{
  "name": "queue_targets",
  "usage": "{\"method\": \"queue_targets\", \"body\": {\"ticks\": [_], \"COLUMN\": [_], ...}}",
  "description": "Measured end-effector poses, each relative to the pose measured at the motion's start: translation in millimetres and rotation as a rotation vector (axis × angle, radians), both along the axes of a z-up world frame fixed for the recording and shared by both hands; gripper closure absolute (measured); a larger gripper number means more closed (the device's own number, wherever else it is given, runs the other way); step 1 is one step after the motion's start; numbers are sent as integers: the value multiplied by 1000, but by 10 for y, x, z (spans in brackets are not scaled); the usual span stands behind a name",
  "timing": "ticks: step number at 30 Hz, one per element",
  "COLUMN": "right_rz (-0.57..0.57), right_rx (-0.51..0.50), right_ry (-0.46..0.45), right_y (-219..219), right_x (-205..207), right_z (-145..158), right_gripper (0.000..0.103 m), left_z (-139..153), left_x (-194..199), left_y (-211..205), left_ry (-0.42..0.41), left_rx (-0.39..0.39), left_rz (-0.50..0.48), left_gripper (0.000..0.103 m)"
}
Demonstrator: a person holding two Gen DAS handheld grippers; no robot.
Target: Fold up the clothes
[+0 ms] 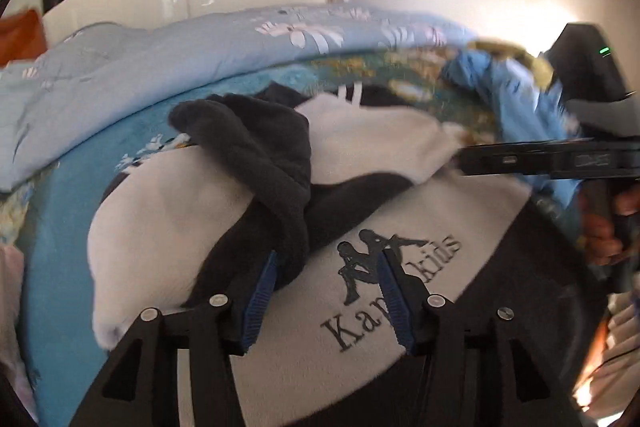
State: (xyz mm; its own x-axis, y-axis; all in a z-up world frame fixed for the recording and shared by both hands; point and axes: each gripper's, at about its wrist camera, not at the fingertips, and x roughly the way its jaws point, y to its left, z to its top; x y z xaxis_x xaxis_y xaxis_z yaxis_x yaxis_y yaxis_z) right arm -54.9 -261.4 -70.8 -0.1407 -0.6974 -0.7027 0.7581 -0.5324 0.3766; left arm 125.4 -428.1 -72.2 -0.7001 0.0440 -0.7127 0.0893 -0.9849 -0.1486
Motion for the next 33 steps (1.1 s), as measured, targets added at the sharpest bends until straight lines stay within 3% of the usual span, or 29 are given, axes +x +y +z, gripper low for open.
{"method": "queue_targets", "body": {"ticks": [3,6,9,12,16,17,18,20,23,26,33], "right_rz": [66,101,114,88,45,36,33,20,10,-45,-188], "right_rx": [-28,-5,55,144,242,253,253,221,-6,-247,-180], "right_ry": [46,83,112,160,187,197,208,229,260,223,-59], "right_y": [-385,-853,-1382,-1801,-2059,-2068,-2055,-1944,-1490,-735,-71], "right_x": [37,80,127,167,111,76,44,-25,-70,-152,-528], "right_z": [144,179,134,27,-119,-103,-55,139,592,757,-74], "right_gripper": [57,57,57,57,58,69,92,93,93,93,93], "left_z": [38,-81,-247,-383,-460,-471,-479,-503,-526,-536,-646], "left_x": [206,263,299,330,364,373,380,403,438,455,298], "left_y": [-442,-828,-1052,-1099,-1031,-1027,-1030,-1077,-1108,-1100,-983], "left_ry": [49,42,37,38,55,61,66,78,100,129,39], "left_rx": [76,94,146,203,197,205,218,250,298,349,350], "left_rz": [221,506,644,673,690,694,697,701,687,653,615], "left_gripper": [40,40,40,39,39,38,37,37,37,34,31]}}
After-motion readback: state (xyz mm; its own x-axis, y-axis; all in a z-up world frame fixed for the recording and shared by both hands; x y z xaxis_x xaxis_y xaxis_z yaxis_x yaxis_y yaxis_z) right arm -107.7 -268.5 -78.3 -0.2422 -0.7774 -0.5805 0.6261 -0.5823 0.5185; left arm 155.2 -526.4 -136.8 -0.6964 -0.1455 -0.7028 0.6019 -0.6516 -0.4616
